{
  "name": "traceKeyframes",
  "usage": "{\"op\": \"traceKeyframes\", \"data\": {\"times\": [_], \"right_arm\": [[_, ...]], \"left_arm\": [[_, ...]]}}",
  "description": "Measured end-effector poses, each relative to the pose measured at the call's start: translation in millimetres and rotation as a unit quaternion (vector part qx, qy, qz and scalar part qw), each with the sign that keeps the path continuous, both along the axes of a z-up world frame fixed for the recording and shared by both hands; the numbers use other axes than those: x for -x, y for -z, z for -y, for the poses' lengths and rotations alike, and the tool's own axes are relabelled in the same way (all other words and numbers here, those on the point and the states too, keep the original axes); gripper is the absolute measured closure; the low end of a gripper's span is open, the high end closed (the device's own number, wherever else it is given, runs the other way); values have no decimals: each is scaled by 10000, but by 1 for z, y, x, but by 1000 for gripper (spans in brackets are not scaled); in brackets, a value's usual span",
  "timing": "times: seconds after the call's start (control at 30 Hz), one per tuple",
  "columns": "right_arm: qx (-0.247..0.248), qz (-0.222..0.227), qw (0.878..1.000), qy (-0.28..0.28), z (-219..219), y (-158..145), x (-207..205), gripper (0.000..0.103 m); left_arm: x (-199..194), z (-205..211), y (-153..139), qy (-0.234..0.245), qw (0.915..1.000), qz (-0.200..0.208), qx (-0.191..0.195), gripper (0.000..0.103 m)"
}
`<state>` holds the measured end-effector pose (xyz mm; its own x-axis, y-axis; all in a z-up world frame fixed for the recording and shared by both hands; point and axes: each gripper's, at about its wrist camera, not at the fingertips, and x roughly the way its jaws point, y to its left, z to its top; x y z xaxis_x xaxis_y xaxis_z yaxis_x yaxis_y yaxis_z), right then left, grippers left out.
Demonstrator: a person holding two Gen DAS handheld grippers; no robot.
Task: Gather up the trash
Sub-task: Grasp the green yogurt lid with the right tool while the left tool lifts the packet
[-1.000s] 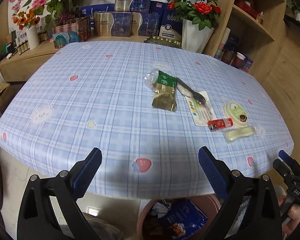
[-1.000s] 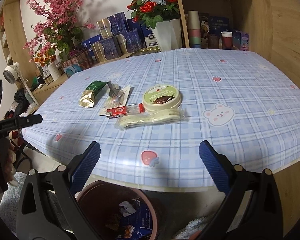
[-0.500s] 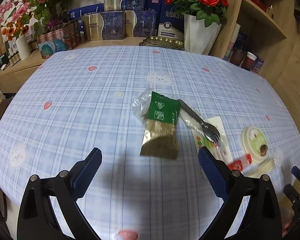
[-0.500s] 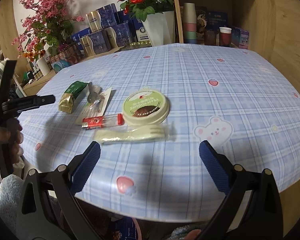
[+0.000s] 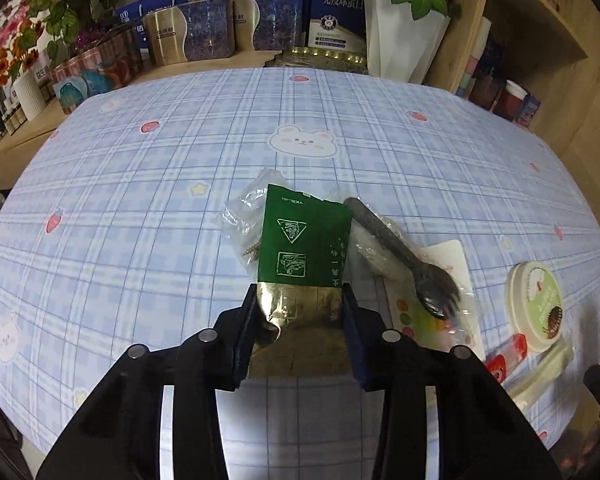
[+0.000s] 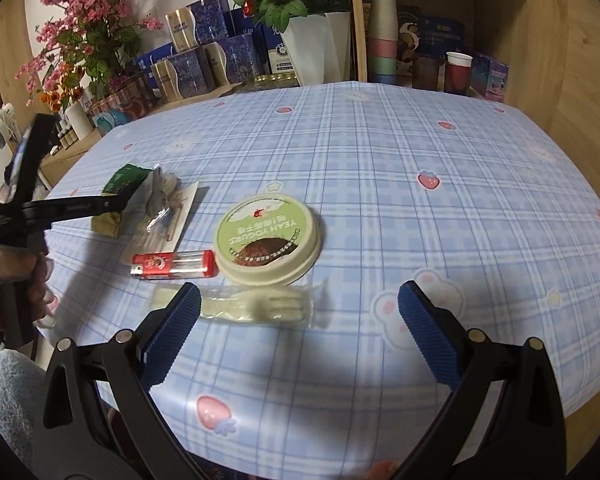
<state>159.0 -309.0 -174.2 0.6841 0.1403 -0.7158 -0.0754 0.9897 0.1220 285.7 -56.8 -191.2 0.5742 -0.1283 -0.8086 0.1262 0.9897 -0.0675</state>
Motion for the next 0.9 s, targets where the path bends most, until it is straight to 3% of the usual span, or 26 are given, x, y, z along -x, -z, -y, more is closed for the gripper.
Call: {"op": "traceKeyframes", "data": {"times": [0.1, 0.43, 0.7, 0.9], "right_arm": [[-3, -99, 9999, -107, -2, 2, -10, 6], [275, -491, 9970, -528, -32, 12, -63, 6], [95, -939, 9952, -255, -33, 27, -91, 6], [391, -1031, 9933, -355, -42, 31, -94, 6]], "left_arm": [[15, -6, -4, 82, 9998, 6, 206, 74], [67, -33, -38, 25, 9963, 384, 763, 76], [104, -54, -47, -111, 9938, 586, 936, 77], [125, -64, -45, -243, 9909, 578, 1193, 77]]}}
